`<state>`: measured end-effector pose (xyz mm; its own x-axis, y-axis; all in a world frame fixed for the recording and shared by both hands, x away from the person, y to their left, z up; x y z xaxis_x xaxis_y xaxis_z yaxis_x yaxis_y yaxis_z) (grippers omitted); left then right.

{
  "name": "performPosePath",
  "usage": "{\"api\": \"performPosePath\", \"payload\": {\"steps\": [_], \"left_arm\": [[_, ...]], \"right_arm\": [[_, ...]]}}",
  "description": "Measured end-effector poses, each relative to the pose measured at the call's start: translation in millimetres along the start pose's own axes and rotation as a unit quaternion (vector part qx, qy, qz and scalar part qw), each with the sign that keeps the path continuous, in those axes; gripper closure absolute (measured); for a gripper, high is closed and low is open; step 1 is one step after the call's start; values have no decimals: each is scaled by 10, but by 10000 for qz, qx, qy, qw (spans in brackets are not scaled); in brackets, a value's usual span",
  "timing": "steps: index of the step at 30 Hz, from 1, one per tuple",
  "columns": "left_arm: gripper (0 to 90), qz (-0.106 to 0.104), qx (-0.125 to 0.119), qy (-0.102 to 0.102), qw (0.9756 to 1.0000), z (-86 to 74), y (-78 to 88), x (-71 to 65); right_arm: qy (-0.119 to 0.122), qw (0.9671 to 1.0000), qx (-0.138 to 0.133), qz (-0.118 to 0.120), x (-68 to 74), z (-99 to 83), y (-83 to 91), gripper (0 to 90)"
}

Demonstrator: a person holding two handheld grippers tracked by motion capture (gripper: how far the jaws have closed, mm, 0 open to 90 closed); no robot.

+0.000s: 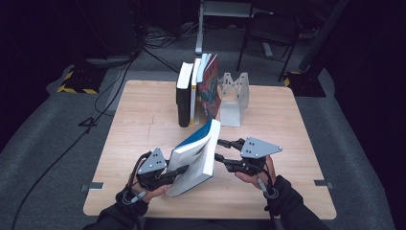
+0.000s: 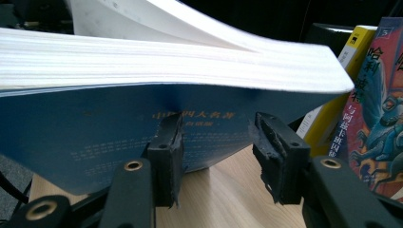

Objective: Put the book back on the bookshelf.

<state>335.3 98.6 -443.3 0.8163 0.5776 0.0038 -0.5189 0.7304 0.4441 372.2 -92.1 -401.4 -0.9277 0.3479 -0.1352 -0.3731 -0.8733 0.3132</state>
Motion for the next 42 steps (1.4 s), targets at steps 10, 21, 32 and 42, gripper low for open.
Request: {"api": "performPosePath", "payload": {"steps": [10,21,32,42], "left_arm": [[717,-780,-332,-46,9964,284,-398,-43],[701,-1257,-684,60,9897,576,-781,-119],[665,-635,-799,-266,9944,493,-393,-100],[590,-284,-542,-424,9972,286,-165,-208]], "right_arm": [[-303,9986,-119,-414,-197,-165,256,584],[-599,9947,-263,-796,-512,-417,579,597],[-334,9948,-456,-850,-370,-189,418,556],[-147,9987,-330,-347,-107,-137,298,470]]}}
Point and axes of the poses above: each handheld gripper's, and its own axes: y roughly backward along the jaws, z roughly out of its top, x roughly to its left, the point moved 7 cm from there along -y, roughly forward along the jaws, and after that the axes turned 5 degrees about z, right-handed, at the moved point
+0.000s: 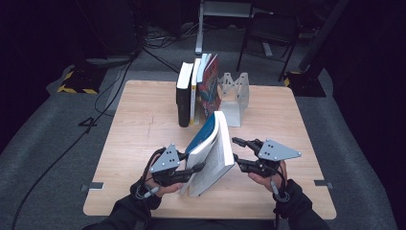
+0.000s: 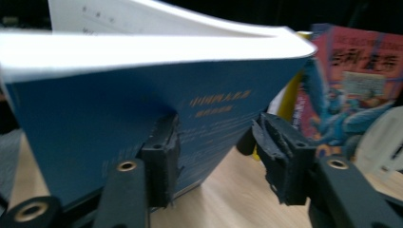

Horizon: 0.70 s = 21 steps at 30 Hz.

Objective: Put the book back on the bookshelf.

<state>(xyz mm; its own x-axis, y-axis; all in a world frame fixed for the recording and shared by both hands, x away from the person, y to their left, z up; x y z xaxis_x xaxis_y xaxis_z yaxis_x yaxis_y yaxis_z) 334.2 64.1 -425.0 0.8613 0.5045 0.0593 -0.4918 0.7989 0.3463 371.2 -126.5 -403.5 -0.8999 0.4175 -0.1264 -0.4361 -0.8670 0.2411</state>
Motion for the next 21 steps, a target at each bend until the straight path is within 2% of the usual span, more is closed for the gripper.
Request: {"api": "performPosePath", "payload": {"steps": [1,2,4,8,10,12,13,14,15,18,19,21], "left_arm": [[570,0,30,6,10000,-16,10,-11],[549,0,30,6,10000,-16,10,-11],[529,21,73,59,10000,-74,36,-43],[490,-4,151,74,9999,-121,76,-64],[438,18,424,46,9991,-233,114,-112],[401,58,575,-1,9983,-303,125,-150],[379,58,575,-1,9983,-303,125,-150],[359,113,782,-10,9969,-399,114,-211],[350,113,782,-10,9969,-399,114,-211],[293,202,1118,-51,9935,-548,22,-336],[279,237,1196,-66,9925,-572,3,-356],[229,286,1211,-8,9922,-593,-17,-376]], "right_arm": [[71,9998,153,53,49,-28,-36,458],[71,9998,153,53,49,-28,-36,458],[263,9989,353,184,158,-85,-117,445],[291,9988,299,259,208,-53,-138,438],[314,9987,300,279,235,-39,-151,435],[320,9984,315,330,260,-46,-173,433],[320,9983,335,340,268,-52,-184,433],[314,9982,364,361,276,-66,-200,434],[279,9982,386,377,288,-88,-218,433],[265,9973,496,478,331,-152,-271,432],[273,9969,531,503,352,-166,-290,432],[309,9963,573,562,386,-176,-320,428]]}}
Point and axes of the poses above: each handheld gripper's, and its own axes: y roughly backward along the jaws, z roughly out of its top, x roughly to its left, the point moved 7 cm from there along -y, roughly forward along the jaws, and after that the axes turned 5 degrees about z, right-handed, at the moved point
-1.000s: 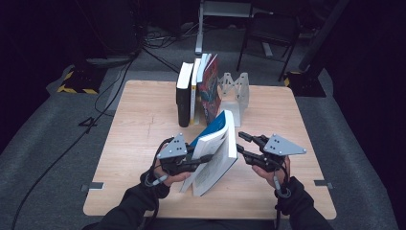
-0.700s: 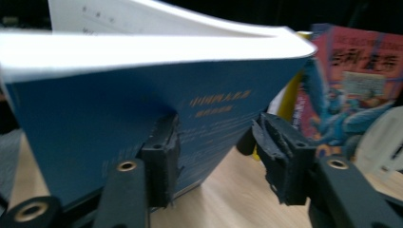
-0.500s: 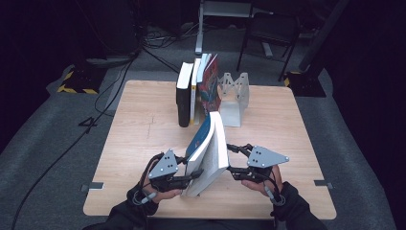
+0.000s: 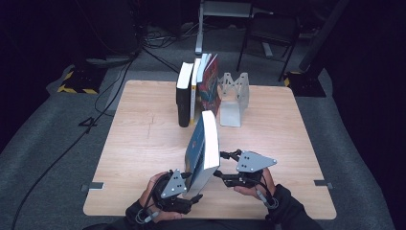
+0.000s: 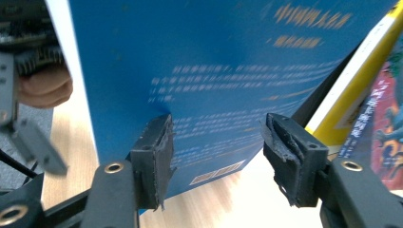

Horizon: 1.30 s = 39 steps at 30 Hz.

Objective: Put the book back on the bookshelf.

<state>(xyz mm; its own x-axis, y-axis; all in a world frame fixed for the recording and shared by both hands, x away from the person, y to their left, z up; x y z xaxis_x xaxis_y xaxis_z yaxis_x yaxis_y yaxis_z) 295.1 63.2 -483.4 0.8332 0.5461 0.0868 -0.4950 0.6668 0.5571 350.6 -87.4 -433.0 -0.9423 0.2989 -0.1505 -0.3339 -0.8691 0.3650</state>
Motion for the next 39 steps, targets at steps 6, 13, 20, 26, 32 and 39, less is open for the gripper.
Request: {"api": "performPosePath", "payload": {"steps": [6,13,20,26,32,39], "left_arm": [[151,427,-162,264,9986,55,-97,2],[116,857,-256,472,9949,109,-160,42],[202,1140,-507,780,9891,110,-155,210],[305,843,-531,681,9927,80,-74,272],[520,950,-629,750,9906,2,109,488],[527,671,-689,1053,9898,-86,181,709]], "right_arm": [[-58,10000,-60,7,16,27,-57,407],[-97,9999,-77,-1,35,65,-129,392],[-145,9998,-123,-57,43,115,-222,349],[-159,9998,-57,-50,47,124,-254,354],[-313,9994,31,118,22,54,-183,355],[-562,9971,513,-10,-112,-335,86,352]]}}
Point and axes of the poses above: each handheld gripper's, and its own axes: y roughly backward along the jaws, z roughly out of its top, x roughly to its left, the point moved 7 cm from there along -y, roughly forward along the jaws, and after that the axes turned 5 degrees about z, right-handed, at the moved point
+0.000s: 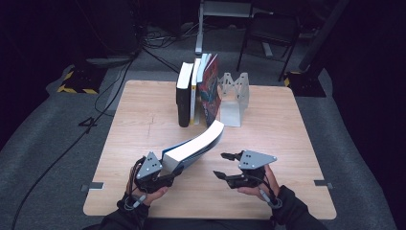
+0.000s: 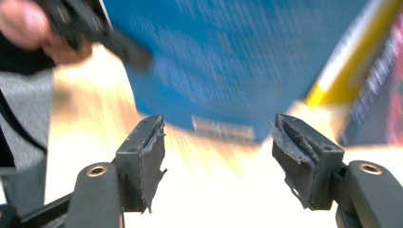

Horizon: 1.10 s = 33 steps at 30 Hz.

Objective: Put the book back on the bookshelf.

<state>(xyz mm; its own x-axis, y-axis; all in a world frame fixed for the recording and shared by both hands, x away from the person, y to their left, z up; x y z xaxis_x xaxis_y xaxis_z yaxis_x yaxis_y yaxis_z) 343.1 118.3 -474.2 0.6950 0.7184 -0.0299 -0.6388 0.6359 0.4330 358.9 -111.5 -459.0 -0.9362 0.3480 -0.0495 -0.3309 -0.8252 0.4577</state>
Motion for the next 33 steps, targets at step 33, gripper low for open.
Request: {"api": "performPosePath", "payload": {"steps": [33], "left_arm": [[589,-444,-560,625,9955,229,-161,302]], "right_arm": [[-825,9921,539,-780,-539,-799,754,357]]}}
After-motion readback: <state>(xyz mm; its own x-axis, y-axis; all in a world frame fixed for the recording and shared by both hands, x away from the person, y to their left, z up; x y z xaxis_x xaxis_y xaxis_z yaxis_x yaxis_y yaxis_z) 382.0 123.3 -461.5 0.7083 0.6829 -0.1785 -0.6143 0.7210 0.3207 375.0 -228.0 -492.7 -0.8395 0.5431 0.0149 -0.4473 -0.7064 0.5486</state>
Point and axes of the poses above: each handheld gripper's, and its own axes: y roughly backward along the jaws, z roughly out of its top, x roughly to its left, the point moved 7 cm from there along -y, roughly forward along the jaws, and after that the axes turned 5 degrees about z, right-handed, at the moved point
